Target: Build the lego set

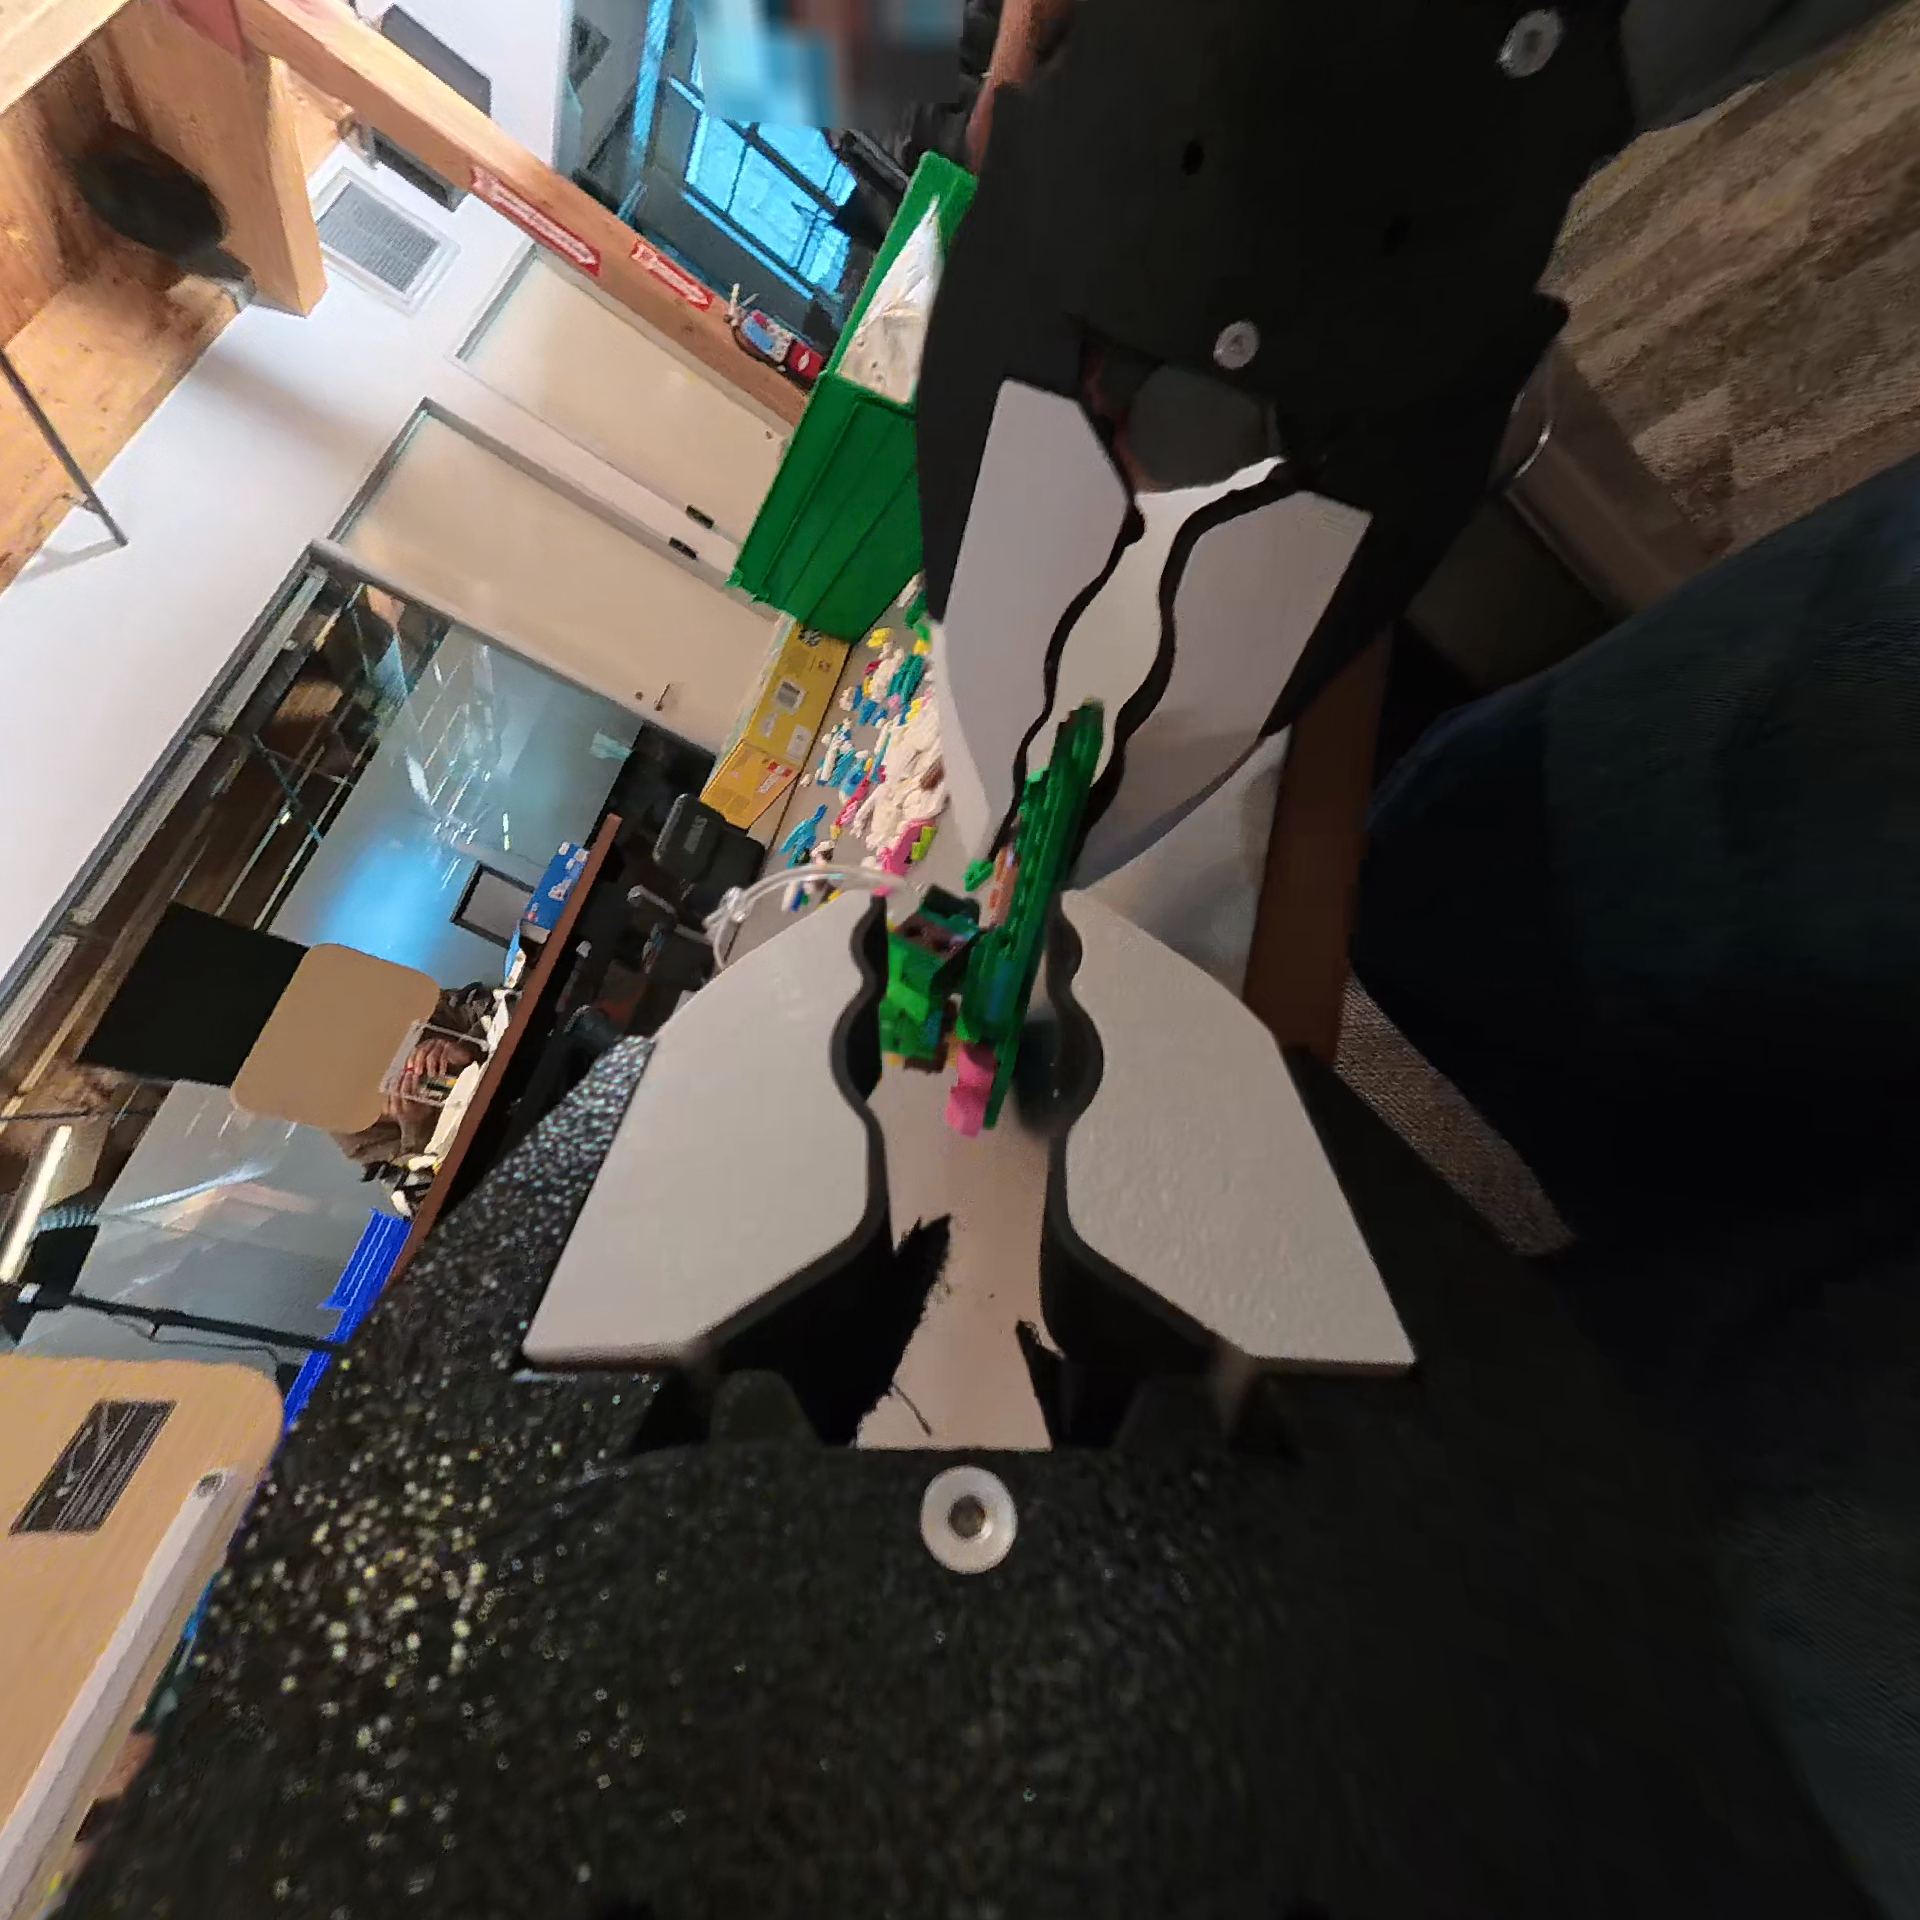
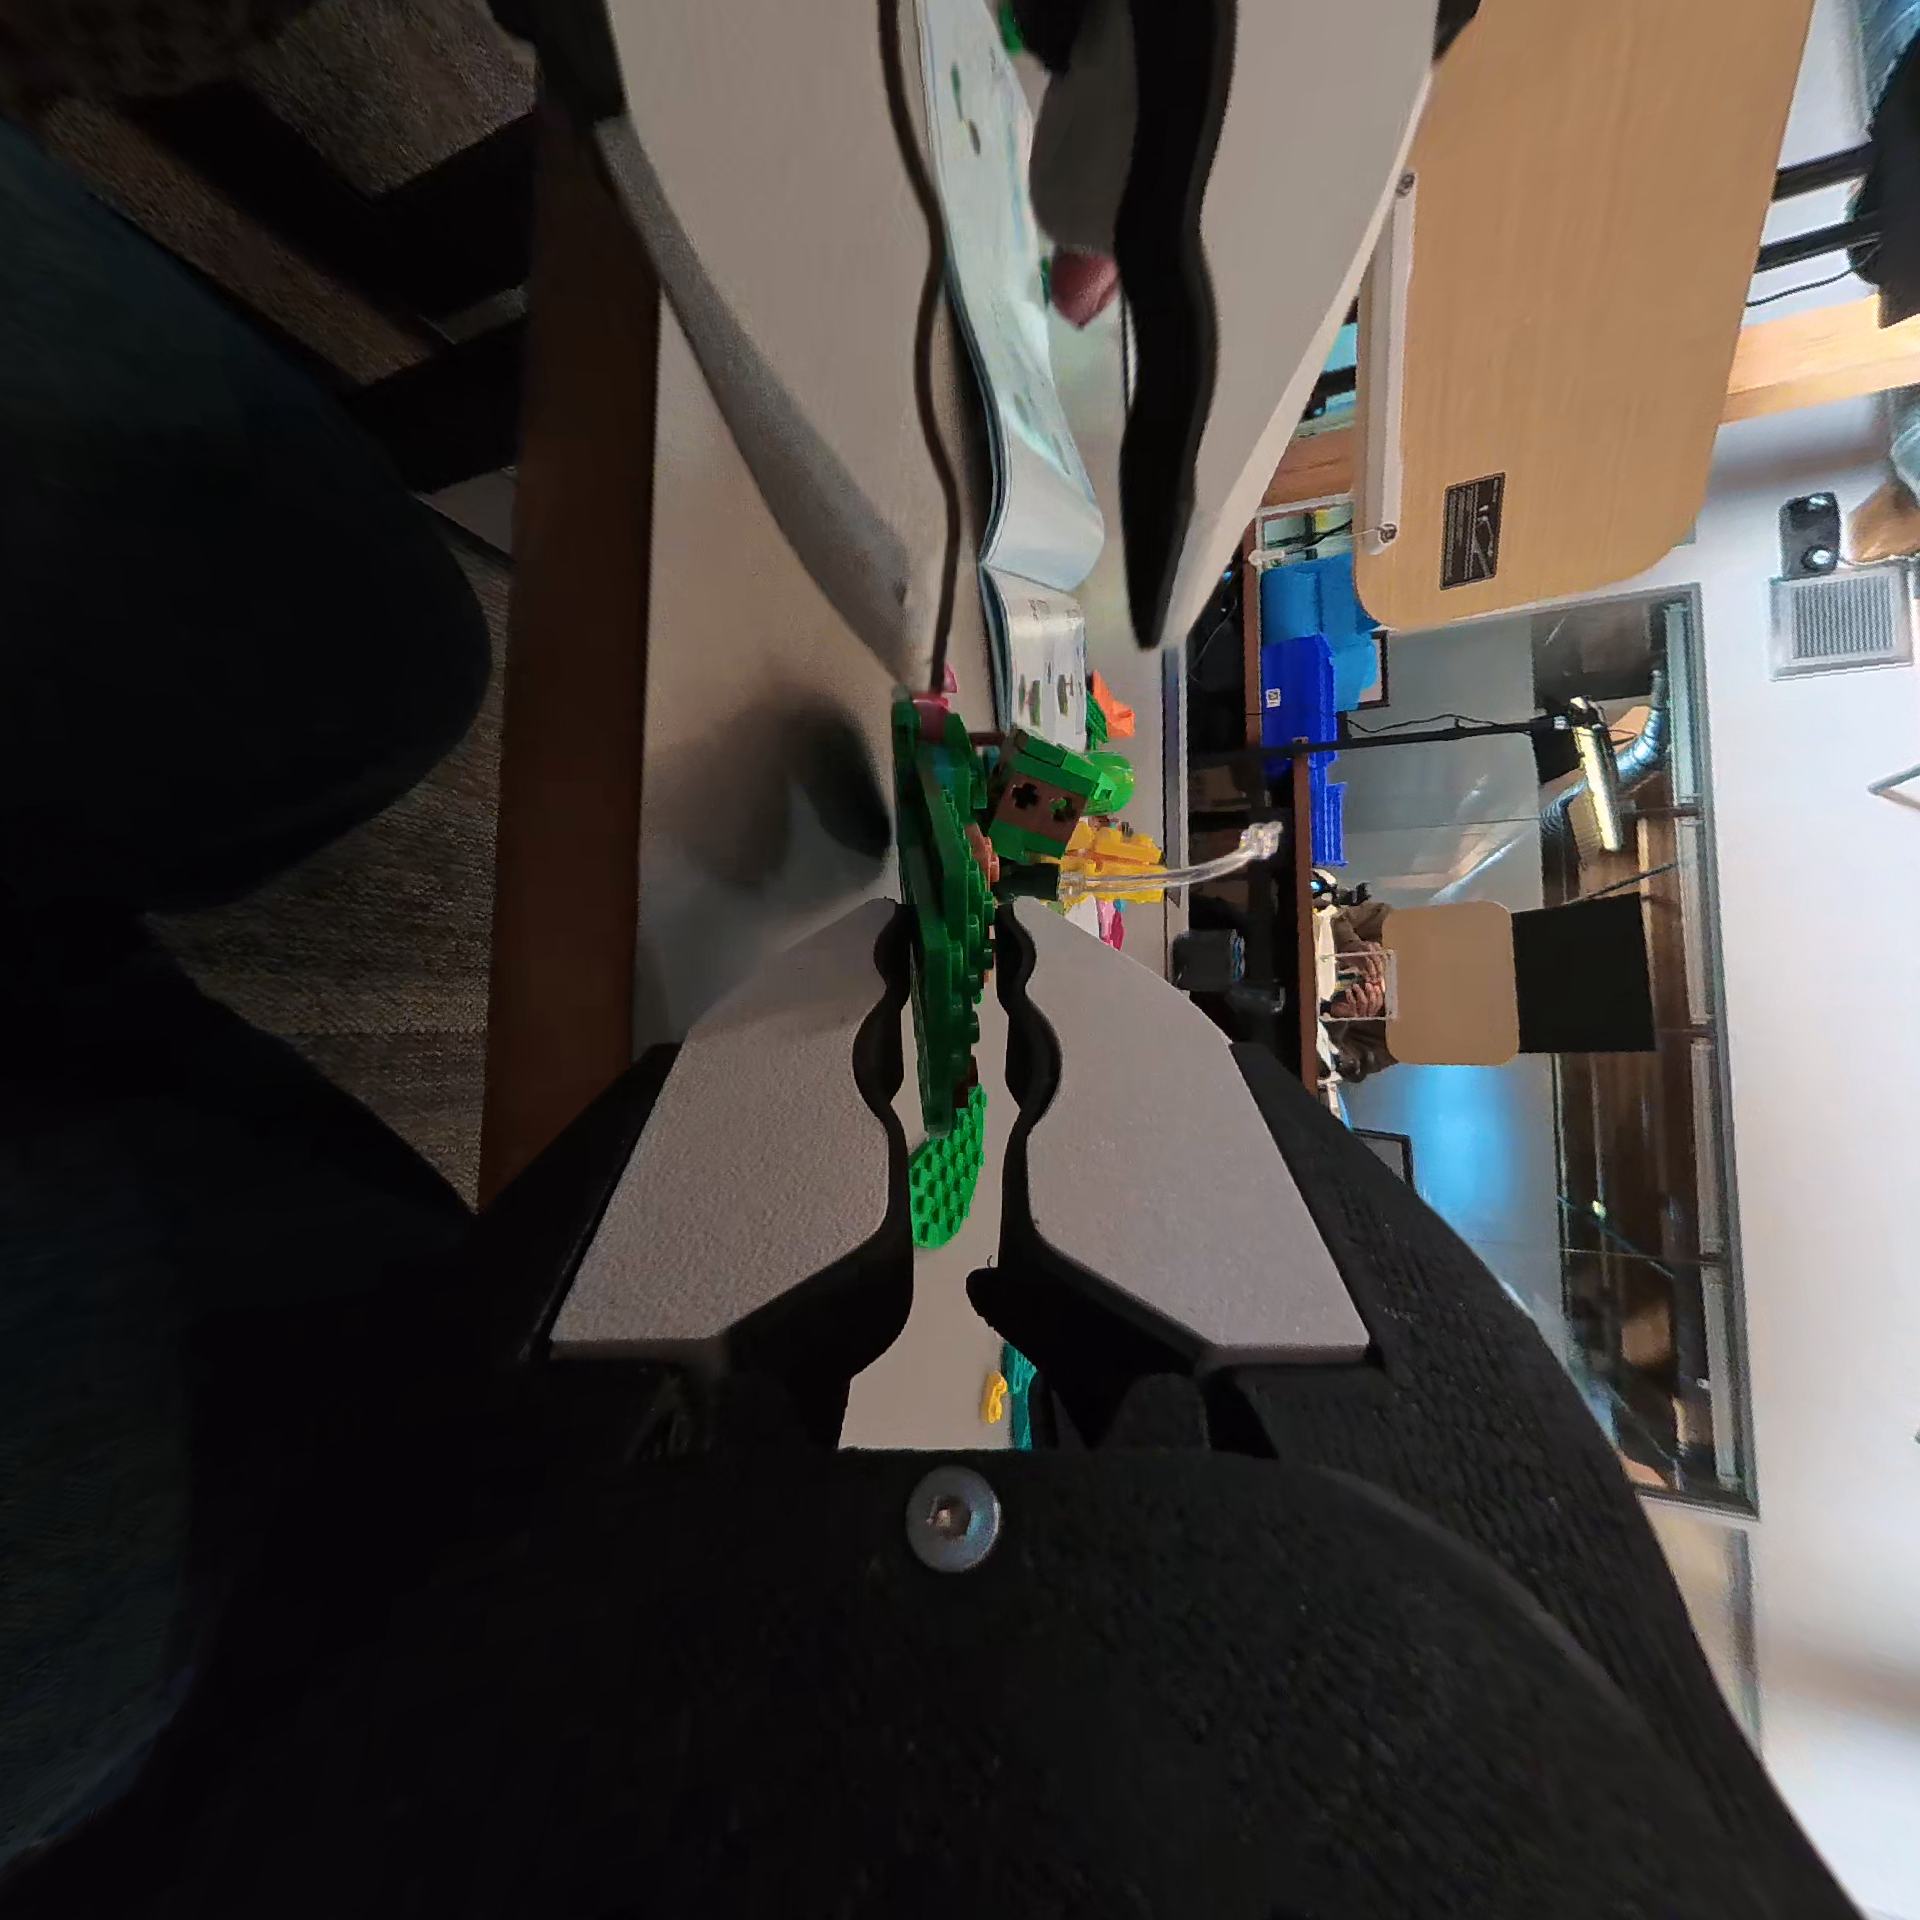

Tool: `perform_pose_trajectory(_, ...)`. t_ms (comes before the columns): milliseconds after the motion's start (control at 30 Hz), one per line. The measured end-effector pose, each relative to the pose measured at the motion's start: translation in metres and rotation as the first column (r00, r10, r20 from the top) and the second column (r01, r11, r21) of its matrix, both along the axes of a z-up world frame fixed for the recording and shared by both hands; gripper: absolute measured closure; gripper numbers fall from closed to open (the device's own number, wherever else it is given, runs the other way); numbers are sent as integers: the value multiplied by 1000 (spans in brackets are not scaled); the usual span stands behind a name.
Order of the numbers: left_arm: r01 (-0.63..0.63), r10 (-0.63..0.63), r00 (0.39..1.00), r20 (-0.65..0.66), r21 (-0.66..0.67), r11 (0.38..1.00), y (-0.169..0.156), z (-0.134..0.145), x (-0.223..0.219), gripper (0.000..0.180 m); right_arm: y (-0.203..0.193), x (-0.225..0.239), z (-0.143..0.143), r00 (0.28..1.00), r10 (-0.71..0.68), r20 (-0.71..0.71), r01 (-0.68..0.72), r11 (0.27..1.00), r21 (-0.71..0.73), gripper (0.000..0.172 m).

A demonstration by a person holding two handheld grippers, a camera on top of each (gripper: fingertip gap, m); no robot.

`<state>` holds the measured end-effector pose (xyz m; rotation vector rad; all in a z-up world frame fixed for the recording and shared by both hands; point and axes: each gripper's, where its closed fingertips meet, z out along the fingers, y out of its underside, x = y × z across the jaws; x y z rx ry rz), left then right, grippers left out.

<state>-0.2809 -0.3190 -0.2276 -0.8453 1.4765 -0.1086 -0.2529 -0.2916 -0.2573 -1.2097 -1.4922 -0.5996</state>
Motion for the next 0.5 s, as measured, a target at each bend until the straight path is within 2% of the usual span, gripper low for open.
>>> perform_pose_trajectory(267,-62,64,994,92,-26,998,18,22,-13,150,10,8,23,1000,2,-22,-2,1000,-13,158)
perform_pose_trajectory(500,-103,105,981,165,-21,994,27,47,-21,151,15,17,81,999,-14,-46,10,995,-100,159)
